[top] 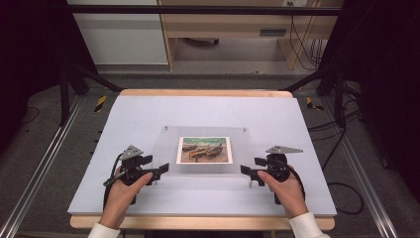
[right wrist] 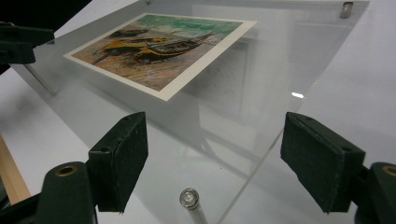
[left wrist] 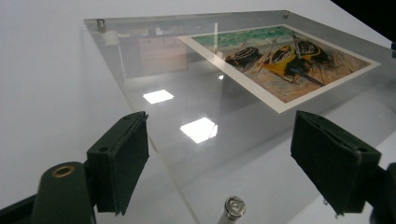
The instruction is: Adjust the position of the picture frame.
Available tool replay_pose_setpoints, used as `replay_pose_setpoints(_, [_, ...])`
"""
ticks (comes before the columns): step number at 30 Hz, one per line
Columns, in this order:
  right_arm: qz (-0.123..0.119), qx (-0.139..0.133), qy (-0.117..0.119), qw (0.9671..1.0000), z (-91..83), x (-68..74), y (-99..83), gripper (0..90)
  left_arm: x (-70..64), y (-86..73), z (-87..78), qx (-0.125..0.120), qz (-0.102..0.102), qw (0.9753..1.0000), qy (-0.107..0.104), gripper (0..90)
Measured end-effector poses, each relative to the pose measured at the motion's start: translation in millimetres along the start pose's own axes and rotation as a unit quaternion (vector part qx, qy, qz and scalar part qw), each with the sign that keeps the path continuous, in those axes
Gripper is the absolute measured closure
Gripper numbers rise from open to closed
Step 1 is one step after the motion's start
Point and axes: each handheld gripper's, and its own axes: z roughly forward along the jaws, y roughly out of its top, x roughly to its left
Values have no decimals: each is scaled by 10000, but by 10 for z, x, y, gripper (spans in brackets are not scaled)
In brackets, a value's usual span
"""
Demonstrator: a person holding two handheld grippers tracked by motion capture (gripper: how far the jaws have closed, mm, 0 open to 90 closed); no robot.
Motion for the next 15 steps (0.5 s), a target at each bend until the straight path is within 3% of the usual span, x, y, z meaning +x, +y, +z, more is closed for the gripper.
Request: replay_pose_setpoints(15, [287,58,125,9995,-1,-15,-20,217,36,-25,10,23,-330,9994,-108,192])
